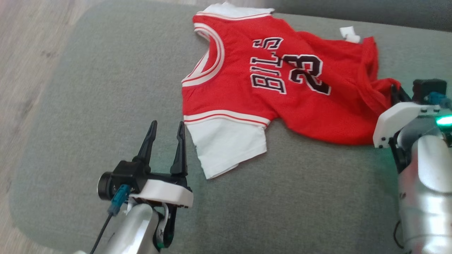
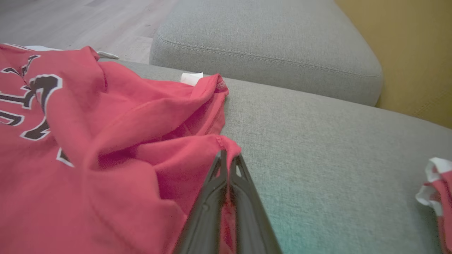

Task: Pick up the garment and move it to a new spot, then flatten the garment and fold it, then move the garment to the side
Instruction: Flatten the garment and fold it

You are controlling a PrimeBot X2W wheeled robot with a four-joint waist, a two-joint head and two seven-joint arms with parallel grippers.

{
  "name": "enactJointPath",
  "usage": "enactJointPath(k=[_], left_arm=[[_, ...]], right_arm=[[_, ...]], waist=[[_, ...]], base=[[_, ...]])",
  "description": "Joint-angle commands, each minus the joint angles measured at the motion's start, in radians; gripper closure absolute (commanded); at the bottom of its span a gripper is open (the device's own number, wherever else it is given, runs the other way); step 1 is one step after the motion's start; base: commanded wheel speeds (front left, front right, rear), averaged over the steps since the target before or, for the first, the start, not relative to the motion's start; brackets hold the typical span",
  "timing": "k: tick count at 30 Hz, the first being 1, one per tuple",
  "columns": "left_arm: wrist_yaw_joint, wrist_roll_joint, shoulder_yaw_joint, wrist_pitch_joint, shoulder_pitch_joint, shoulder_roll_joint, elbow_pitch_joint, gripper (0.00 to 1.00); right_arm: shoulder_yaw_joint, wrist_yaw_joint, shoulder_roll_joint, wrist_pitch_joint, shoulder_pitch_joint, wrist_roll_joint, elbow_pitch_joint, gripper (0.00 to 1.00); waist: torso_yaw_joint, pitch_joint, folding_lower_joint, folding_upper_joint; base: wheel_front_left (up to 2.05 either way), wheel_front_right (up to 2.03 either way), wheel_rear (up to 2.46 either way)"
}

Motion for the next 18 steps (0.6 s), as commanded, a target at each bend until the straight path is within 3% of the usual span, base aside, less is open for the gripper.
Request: enactJointPath(k=[1,2,10,15,18], left_arm=[[-0.002,0.006,0.03,-0.005,-0.033,0.002,-0.026,0.0],[-0.002,0.006,0.032,-0.005,-0.035,0.001,-0.026,0.0],[0.003,0.01,0.065,-0.005,-0.028,0.006,-0.023,0.0],[0.006,0.009,0.098,-0.005,-0.006,0.02,-0.026,0.0],[0.007,0.009,0.113,-0.005,0.006,0.028,-0.031,0.0]], right_arm=[[0.004,-0.001,-0.003,-0.016,-0.049,-0.017,-0.004,0.05],[-0.017,-0.001,-0.005,-0.024,-0.065,-0.031,0.025,0.0],[-0.097,-0.001,0.011,-0.201,-0.126,-0.068,0.134,0.0],[0.039,-0.001,0.014,-0.335,-0.11,0.157,0.223,0.0],[0.13,-0.001,0.014,-0.365,-0.062,0.289,0.206,0.0]], waist=[[0.016,0.016,-0.0002,0.0],[0.017,0.018,-0.0002,0.0],[-0.042,-0.015,-0.0002,0.0],[-0.12,-0.065,-0.0002,0.0],[-0.167,-0.095,-0.0002,0.0]], base=[[0.0,0.0,0.0],[0.0,0.0,0.0],[0.0,0.0,0.0],[0.0,0.0,0.0],[0.0,0.0,0.0]])
